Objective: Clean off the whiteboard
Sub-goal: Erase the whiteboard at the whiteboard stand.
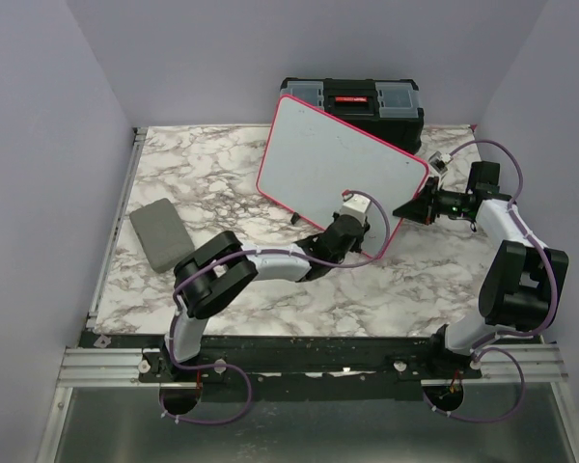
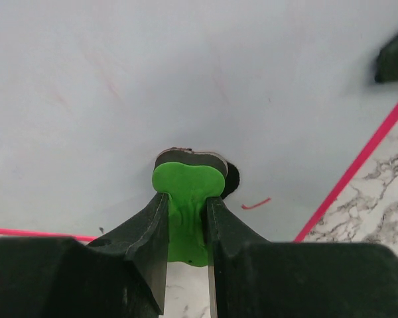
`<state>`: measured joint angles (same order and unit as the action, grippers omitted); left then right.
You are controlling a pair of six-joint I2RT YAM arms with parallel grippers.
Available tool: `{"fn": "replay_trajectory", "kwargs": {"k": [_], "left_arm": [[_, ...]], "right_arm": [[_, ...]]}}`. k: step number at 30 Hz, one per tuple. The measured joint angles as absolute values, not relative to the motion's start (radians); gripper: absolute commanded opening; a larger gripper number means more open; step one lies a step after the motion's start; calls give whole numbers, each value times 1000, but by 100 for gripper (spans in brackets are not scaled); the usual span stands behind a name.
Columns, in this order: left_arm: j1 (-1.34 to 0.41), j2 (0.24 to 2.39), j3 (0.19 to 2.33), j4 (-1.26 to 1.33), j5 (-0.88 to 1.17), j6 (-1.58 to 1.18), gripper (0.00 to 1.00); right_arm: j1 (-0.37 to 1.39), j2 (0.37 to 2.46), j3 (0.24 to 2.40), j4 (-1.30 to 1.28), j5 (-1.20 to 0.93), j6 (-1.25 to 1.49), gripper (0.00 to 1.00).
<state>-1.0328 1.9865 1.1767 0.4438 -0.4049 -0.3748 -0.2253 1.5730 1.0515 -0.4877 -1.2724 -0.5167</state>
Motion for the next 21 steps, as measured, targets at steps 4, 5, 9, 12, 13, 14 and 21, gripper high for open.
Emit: {"fn": "replay_trajectory", "kwargs": {"k": [4, 5, 9, 12, 13, 14, 21], "left_arm": [[-1009, 1973, 1209, 415, -405, -363, 0], [-1005, 1971, 1218, 410, -405, -361, 0], [-1001, 1970, 1232, 397, -405, -360, 0], [-1003, 1970, 1232, 396, -405, -371, 0], [-1004, 1971, 1232, 396, -405, -377, 0], [-1007, 1972, 1232, 397, -405, -385, 0], [-1049, 1990, 1221, 433, -426, -430, 0]], "right_arm": [[-225, 1573, 1052, -487, -1272, -516, 1], [-225, 1573, 1052, -487, -1272, -516, 1], [-225, 1573, 1052, -487, -1272, -514, 1], [-226, 1573, 1052, -487, -1272, -514, 1], [-226, 1573, 1052, -487, -1272, -514, 1], [-226, 1573, 1052, -488, -1272, -514, 1], [-230, 1573, 1052, -495, -1272, -513, 1]]}}
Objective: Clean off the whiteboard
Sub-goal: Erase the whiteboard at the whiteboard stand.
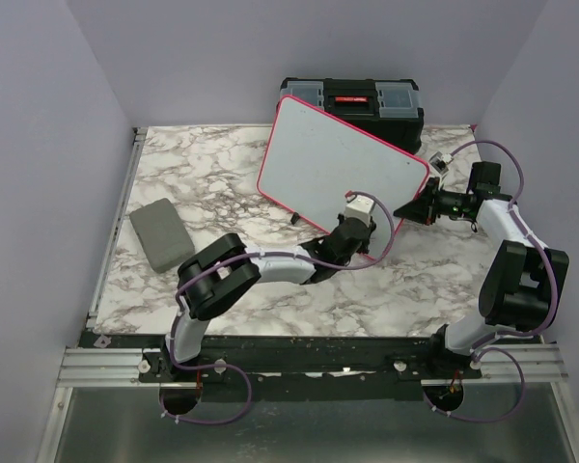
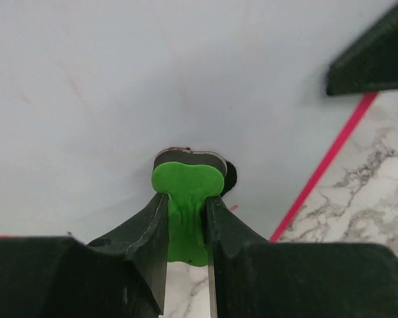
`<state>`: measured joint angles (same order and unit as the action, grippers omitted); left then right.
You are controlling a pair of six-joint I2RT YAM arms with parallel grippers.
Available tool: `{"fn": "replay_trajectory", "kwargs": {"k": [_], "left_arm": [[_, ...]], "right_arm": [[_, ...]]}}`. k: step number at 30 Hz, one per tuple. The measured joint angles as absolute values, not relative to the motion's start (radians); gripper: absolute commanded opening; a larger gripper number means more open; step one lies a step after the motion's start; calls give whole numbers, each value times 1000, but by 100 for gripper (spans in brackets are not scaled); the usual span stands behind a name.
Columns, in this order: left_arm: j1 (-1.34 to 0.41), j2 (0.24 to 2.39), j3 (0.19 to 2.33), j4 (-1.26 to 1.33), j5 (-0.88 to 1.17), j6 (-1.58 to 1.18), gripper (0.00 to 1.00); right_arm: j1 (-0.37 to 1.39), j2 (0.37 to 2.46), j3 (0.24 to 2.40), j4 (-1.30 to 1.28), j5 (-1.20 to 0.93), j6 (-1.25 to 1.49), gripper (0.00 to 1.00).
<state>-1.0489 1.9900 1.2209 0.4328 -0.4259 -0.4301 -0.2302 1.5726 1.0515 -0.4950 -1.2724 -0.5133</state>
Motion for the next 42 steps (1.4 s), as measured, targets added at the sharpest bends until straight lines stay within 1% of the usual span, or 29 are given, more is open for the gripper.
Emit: {"fn": "replay_trajectory", "kwargs": {"k": [8, 14, 19, 29, 34, 42], "left_arm": [[-1135, 2032, 1190, 446, -409, -480, 0], [-1156, 2035, 1181, 442, -406, -492, 0], [-1121, 2032, 1157, 448, -386, -506, 0], [-978, 1966, 1093, 438, -318, -524, 0], [-973, 1965, 1102, 428, -304, -521, 0], [-984, 1966, 1175, 391, -302, -508, 0]], "right_arm": [[-229, 1573, 1052, -500, -1274, -513, 1], [-229, 1573, 1052, -504, -1279, -505, 1], [-228, 1573, 1052, -501, -1278, -509, 1], [-223, 1573, 1052, -485, -1274, -519, 1], [-223, 1573, 1052, -484, -1274, -518, 1], [-224, 1573, 1052, -481, -1273, -517, 1]]}}
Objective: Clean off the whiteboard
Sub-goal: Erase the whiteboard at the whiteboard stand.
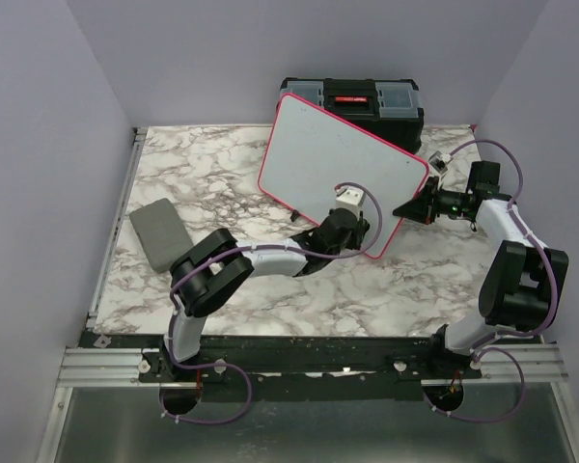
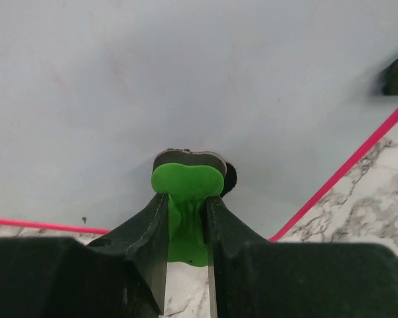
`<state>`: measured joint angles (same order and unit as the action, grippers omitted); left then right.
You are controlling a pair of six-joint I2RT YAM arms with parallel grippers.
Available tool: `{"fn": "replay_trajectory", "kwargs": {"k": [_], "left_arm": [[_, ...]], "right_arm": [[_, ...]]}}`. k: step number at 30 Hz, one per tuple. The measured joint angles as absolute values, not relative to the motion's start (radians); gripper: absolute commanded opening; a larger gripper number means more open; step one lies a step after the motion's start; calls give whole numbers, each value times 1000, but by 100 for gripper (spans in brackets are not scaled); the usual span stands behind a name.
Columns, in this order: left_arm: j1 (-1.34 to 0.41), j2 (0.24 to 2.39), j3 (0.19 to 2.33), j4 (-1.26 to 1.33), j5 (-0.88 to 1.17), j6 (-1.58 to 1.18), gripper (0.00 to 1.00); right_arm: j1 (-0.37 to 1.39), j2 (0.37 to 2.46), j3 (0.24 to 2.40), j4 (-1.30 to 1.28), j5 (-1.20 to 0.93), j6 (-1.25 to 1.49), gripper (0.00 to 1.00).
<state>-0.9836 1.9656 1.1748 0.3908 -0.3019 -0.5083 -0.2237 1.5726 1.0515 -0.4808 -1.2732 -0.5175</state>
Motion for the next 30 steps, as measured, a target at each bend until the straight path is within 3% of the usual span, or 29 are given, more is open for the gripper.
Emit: {"fn": "replay_trajectory", "kwargs": {"k": [11, 22, 30], "left_arm": [[-942, 1960, 1283, 356, -237, -489, 0], [-670, 1881, 1286, 377, -207, -556, 0], [-587, 1870, 1286, 372, -159, -615, 0]], "right_arm": [[-224, 1573, 1052, -472, -1271, -515, 1], [-221, 1573, 1052, -516, -1280, -497, 1], [-217, 1573, 1052, -525, -1281, -496, 1]]}}
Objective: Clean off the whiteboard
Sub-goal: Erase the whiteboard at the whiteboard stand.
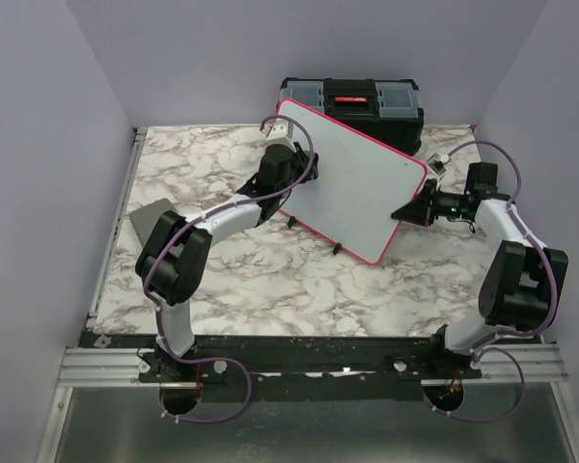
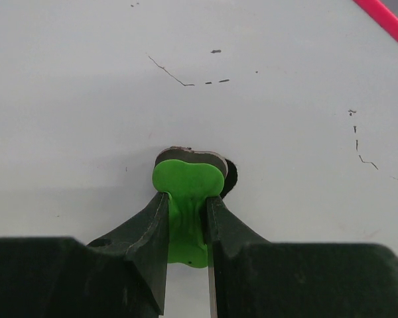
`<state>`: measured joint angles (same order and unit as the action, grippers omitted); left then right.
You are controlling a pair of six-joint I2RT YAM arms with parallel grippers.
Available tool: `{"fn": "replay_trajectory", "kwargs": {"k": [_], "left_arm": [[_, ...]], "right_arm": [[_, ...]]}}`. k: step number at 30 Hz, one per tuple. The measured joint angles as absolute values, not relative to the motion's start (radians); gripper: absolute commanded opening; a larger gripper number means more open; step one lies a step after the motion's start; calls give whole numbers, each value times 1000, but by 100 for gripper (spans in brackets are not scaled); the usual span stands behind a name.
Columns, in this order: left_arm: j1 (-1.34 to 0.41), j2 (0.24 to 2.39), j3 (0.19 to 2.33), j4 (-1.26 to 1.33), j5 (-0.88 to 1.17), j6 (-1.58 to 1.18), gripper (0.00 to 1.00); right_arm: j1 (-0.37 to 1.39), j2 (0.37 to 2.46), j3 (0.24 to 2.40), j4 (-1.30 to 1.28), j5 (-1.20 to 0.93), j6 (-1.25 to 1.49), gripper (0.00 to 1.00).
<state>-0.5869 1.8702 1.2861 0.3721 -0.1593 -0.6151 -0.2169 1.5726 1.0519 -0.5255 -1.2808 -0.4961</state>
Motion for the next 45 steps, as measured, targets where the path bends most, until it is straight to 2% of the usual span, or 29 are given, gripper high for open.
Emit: {"fn": "replay_trajectory", "kwargs": {"k": [10, 17, 27, 35, 45], "left_arm": [[-605, 1907, 1412, 354, -54, -637, 0], [-714, 1969, 1619, 323, -2, -612, 0], [-867, 2034, 1679, 237, 42, -563, 0], [-832, 2016, 1658, 191, 28, -519, 0], [-647, 1956, 1560, 165, -38, -495, 0]], "right_arm": [[-217, 1573, 1052, -527, -1281, -488, 1], [-217, 1573, 1052, -527, -1281, -487, 1], [-218, 1577, 1052, -530, -1282, -479, 1], [-218, 1581, 1052, -530, -1280, -468, 1], [-219, 1581, 1052, -530, -1281, -469, 1]]}}
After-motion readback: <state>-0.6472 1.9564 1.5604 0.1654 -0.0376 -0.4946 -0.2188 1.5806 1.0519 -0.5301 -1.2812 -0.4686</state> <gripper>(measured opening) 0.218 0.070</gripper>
